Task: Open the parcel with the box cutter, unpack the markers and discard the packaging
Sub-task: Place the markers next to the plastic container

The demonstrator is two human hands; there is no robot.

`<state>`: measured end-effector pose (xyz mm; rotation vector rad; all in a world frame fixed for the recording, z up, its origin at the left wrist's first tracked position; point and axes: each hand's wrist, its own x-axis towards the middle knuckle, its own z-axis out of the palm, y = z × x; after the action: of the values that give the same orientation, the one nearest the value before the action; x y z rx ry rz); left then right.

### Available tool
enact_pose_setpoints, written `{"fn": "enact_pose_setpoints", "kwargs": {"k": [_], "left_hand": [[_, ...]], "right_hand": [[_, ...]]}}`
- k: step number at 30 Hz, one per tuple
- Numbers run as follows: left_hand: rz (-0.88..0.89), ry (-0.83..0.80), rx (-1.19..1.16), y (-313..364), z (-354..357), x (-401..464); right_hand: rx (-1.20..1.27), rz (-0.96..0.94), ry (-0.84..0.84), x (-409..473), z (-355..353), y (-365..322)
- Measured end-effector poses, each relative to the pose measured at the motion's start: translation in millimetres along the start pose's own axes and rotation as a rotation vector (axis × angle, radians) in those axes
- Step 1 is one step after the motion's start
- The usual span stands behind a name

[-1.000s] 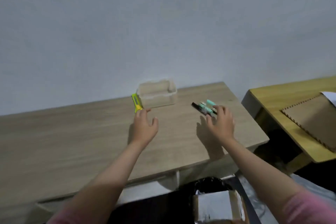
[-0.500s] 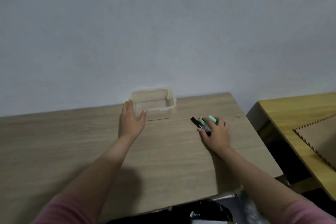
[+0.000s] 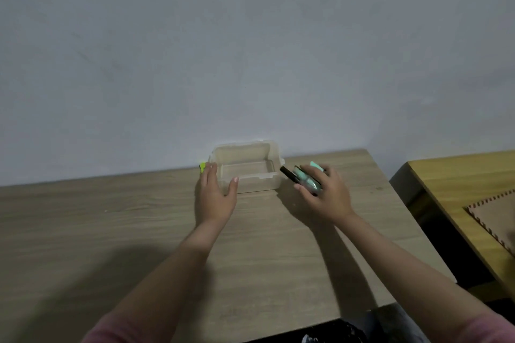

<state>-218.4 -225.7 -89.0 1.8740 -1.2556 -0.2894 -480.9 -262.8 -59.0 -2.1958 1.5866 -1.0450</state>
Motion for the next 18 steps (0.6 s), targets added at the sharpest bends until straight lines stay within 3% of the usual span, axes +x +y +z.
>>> {"fn": "enact_pose_setpoints", "kwargs": {"k": [5,11,15,18], "left_hand": [[-0.011,0.017,-0.047,-0.4,-5.1,1.0],[-0.028,0.037,-0.099,-1.6,-7.9,4.0],[-0.049,0.033,-0.102,-1.1,-10.1,3.7],[-0.060,0.027,-0.094,-1.2,-11.7,2.5]], "right_hand": [[0.141,-0.158,-0.209,65.5,18.6,-54.0],[-0.073,-0.266,-0.694,113.1,73.1,-80.6],[0.034,-0.175,-0.841,124.0,84.2,-83.2],[0.056,-0.141,-0.856,126.9,88.0,-81.2]]}}
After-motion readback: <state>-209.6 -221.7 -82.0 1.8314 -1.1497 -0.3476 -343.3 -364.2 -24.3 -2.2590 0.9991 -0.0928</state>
